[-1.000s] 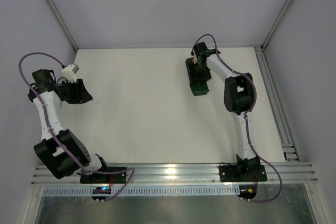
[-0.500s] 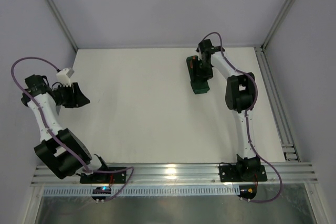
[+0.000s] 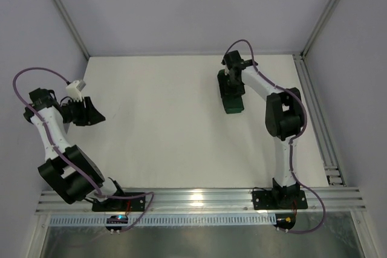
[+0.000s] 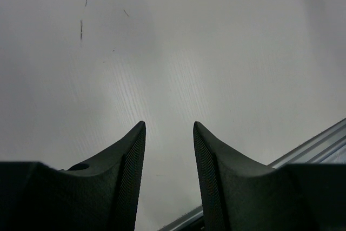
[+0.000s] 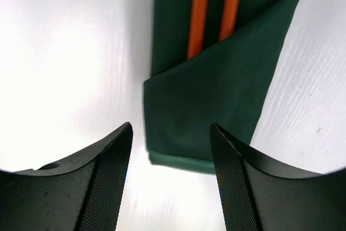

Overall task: Fold the napkin into a case and place the utensils inside
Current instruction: Place the smaller rectangle-folded napkin at the corner of the board, then reset both arms

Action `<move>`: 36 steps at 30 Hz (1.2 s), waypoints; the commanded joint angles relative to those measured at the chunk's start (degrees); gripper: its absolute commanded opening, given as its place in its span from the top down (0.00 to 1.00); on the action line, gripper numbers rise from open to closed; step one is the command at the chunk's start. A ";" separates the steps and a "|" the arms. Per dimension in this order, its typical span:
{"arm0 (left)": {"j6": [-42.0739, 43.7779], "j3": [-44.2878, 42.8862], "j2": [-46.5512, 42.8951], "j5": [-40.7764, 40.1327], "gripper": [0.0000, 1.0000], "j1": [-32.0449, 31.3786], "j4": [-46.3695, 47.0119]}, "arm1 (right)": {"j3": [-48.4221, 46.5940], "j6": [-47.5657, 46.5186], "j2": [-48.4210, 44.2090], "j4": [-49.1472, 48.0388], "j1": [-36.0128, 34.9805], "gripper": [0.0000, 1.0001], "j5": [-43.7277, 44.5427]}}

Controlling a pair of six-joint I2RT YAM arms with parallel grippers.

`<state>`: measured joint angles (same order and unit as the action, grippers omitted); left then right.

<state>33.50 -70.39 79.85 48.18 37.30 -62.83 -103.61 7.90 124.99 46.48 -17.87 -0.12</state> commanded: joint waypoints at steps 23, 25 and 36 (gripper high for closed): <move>1.93 12.38 -12.88 -16.27 0.43 0.41 4.11 | 35.92 6.68 -47.55 -22.65 35.80 0.25 4.15; 1.49 14.05 -14.02 -18.03 0.29 0.41 5.78 | 39.70 7.48 -49.57 -24.85 35.89 0.24 7.66; -0.01 17.92 -18.33 -17.95 0.26 0.49 5.61 | 48.59 10.90 -51.52 -27.32 35.97 0.22 12.43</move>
<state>34.52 -52.90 63.05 29.98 37.32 -58.74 -55.35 16.67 73.97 22.06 18.15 9.61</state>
